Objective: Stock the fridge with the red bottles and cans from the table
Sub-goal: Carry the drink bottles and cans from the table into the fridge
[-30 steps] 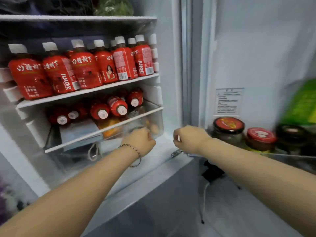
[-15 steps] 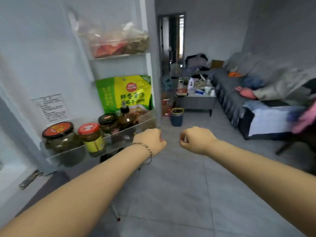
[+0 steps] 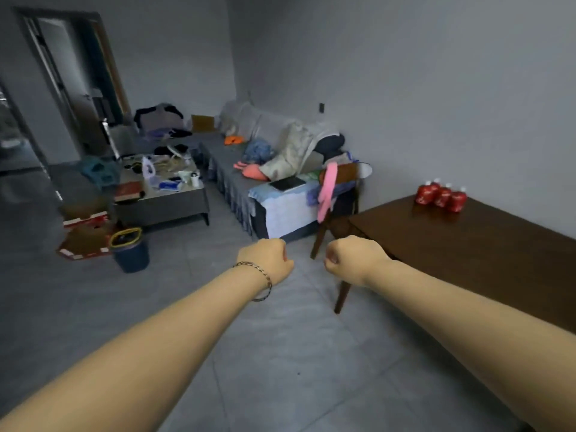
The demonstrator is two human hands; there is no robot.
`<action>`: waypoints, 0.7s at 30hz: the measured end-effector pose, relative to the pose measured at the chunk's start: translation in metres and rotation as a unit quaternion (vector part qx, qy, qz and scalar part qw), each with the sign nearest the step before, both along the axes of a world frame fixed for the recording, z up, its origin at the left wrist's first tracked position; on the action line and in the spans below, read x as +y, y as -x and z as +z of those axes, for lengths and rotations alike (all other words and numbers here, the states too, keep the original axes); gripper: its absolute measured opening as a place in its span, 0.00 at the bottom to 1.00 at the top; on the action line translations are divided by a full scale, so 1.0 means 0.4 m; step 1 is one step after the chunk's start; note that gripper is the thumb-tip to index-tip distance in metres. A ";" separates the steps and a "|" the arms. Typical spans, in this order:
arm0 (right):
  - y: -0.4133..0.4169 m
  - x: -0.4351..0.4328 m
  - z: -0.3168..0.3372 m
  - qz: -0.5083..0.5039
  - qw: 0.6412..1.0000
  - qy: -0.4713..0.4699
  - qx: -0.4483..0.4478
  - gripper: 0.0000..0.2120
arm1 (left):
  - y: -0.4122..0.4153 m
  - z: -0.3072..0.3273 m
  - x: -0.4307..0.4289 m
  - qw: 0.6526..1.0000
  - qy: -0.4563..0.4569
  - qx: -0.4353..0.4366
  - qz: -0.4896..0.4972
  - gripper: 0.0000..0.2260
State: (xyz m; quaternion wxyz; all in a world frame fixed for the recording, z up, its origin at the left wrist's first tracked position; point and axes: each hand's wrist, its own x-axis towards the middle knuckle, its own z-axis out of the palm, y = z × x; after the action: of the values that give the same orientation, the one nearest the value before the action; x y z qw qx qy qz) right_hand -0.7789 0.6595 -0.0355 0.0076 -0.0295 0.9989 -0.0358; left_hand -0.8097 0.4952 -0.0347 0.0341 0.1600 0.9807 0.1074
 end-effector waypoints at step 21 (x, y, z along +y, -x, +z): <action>0.598 0.945 -0.139 -0.409 0.911 0.055 -0.013 0.13 | 0.930 -0.100 1.046 0.948 -0.042 0.024 -0.315 0.12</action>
State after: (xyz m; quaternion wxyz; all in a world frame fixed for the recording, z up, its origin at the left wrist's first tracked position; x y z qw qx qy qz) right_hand -1.0181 1.0376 -0.0913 0.0041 0.3819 0.9197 -0.0909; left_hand -1.1818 0.9135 -0.0747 0.0357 0.4647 0.8754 0.1285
